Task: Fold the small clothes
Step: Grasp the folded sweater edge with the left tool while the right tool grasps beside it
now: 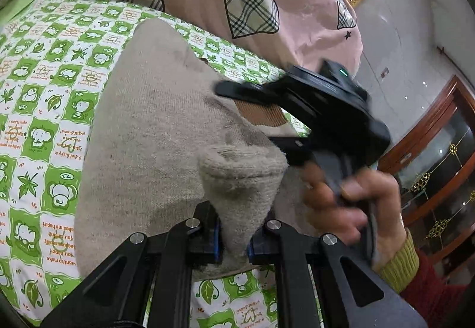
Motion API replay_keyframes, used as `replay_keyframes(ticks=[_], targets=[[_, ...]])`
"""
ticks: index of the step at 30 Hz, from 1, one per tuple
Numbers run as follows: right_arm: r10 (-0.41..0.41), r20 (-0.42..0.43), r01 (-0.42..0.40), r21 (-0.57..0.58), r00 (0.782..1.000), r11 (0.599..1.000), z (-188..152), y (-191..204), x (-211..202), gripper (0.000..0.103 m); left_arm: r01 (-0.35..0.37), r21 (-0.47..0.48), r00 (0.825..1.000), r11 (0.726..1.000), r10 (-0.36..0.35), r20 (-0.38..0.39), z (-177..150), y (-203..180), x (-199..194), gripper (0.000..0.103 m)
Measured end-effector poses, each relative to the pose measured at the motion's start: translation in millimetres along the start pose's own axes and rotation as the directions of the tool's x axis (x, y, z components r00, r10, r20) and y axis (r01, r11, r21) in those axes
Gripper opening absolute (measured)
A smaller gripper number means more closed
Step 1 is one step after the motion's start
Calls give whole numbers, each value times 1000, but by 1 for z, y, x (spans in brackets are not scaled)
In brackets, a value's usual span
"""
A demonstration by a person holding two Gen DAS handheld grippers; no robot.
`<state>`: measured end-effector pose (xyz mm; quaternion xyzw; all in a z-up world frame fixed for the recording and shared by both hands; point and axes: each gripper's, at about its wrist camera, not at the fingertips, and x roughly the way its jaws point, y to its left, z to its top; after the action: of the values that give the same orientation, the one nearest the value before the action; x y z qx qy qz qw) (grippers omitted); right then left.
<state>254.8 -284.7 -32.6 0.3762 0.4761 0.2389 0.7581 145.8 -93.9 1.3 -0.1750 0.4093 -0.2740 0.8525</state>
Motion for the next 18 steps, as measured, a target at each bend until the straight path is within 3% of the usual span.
replay_keyframes(ticks=[1,2,4,5,8,11,18], targets=[[-9,2,9,-8,1000,1000,6,0,4,58,-4,3,1000,1000,4,-2,0,0,0,10],[-25,15,26,-32,1000,999,12,4,9,39,-9,8,1000,1000,9,-3,0,-1,-1,10],[-47,20,48,-52,999,998,18,10,10,20,-18,14,1000,1000,18,-9,5,-8,-4,10],[-38,43,41,-72,998,997,20,18,3,18,-16,22,1000,1000,16,-9,8,-13,-6,10],[-10,113,32,-190,994,981,20,44,-32,17,20,85,1000,996,-21,12,19,-42,-13,11],[-63,148,99,-249,987,963,24,52,-63,17,61,125,998,990,-59,-16,21,-72,2,11],[-249,138,271,-182,959,945,16,-19,-96,17,95,117,985,989,-76,-155,-12,-103,73,12]])
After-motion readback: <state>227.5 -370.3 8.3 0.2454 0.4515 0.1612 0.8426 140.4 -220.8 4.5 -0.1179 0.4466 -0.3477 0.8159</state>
